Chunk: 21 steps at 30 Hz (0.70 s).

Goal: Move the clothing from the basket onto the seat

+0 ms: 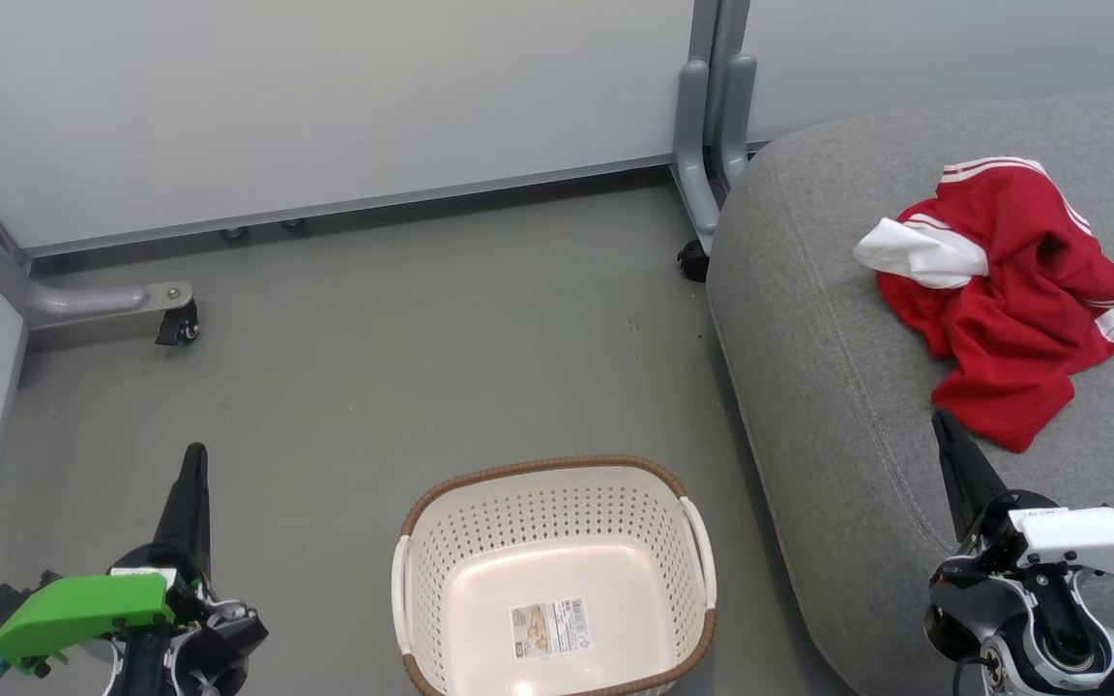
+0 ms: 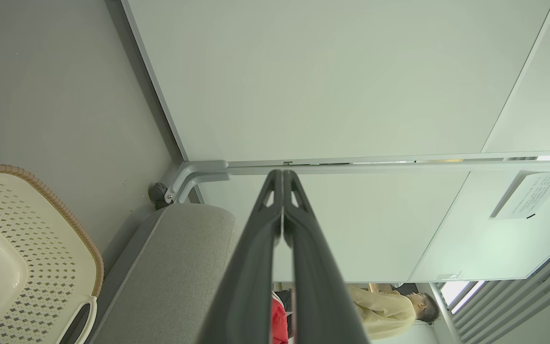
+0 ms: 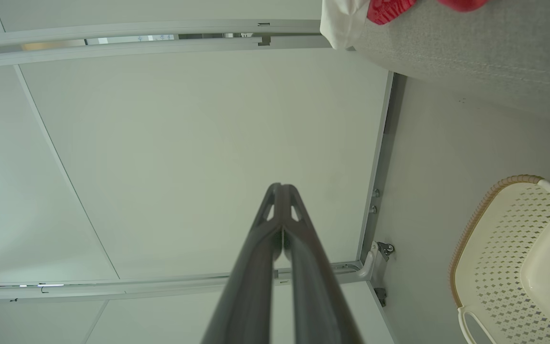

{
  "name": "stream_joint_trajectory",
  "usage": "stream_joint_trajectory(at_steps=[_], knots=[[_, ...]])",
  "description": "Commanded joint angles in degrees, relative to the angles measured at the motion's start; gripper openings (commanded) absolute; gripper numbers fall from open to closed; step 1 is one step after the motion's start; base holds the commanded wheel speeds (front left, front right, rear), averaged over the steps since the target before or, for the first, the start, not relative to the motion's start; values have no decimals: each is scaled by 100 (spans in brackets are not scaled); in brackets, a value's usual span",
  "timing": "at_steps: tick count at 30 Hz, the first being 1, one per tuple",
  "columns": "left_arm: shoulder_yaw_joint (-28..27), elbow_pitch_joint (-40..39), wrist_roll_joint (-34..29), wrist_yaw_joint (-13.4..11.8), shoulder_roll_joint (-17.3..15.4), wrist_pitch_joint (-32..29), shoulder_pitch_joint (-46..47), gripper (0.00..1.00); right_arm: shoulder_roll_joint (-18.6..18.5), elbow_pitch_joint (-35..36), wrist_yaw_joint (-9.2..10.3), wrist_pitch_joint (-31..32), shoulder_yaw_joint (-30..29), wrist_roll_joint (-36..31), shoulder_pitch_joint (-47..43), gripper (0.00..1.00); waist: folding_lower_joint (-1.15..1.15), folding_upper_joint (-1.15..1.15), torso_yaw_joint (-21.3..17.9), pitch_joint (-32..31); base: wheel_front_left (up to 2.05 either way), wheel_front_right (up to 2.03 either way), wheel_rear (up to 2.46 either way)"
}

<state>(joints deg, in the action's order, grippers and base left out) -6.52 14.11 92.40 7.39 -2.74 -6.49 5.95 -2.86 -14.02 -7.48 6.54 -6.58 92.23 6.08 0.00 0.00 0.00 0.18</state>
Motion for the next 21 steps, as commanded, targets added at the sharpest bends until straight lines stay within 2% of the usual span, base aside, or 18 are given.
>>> stream_joint_trajectory(at_steps=[1, 21], knots=[[-16, -11, 3, 23, -34, -28, 60, 0, -2, -10, -2, 24, -9, 28, 31, 0, 0, 0, 0, 0, 0, 0, 0], [-17, -11, 0, 23, -32, -29, 60, 0, -2, -10, -2, 25, -11, 27, 31, 0, 0, 0, 0, 0, 0, 0, 0]])
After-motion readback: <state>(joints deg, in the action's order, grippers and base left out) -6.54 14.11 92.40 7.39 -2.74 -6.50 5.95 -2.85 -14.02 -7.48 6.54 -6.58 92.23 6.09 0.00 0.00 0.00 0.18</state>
